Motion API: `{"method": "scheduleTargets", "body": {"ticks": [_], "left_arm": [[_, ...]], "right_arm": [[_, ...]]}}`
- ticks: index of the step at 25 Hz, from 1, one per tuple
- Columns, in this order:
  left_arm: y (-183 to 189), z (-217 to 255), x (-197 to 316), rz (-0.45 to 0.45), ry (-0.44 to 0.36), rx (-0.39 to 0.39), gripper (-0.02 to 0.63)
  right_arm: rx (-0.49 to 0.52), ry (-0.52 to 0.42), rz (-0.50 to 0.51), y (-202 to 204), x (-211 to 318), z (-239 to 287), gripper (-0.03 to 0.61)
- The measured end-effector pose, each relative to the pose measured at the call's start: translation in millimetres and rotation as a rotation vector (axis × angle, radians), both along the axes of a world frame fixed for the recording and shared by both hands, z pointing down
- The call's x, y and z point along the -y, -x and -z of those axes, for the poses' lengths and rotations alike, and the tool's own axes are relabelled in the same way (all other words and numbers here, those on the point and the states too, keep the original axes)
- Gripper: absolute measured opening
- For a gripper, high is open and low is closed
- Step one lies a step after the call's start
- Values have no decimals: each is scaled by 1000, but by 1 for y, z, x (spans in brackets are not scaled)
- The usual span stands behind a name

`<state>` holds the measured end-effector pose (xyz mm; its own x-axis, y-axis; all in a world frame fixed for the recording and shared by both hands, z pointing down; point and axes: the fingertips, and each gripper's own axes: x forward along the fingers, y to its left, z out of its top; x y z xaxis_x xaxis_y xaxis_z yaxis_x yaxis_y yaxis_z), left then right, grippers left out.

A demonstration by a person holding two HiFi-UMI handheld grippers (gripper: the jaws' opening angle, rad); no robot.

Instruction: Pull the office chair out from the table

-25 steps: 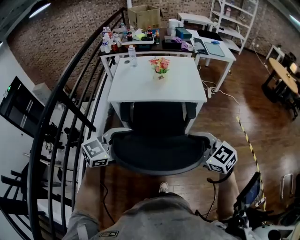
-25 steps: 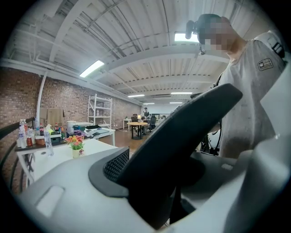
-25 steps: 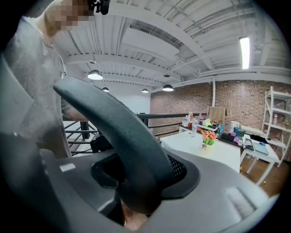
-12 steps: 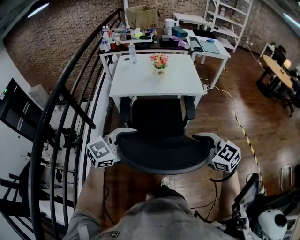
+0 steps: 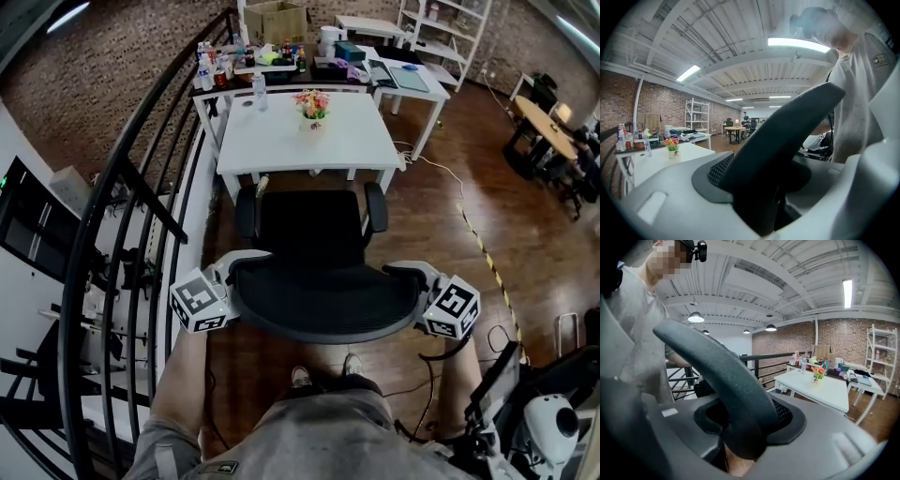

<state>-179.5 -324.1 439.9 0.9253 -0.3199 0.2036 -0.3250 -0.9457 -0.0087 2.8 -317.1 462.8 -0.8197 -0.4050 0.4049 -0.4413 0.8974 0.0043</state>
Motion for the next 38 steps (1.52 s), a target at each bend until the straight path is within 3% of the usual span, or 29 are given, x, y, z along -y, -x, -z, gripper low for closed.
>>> {"method": "scheduleTargets", "body": {"ticks": [22,32,38], "left_arm": [[-30,8,-114,52,14,7,244],[-57,5,-206,99,-10,1,249],[-69,2,-253,112,23,-6,255]], "right_arm": [[9,-41,38,-28,-108,4,199],[23,-75,75,-56,-196,1,198],[23,-62,88,-69,-241,2,198]]}}
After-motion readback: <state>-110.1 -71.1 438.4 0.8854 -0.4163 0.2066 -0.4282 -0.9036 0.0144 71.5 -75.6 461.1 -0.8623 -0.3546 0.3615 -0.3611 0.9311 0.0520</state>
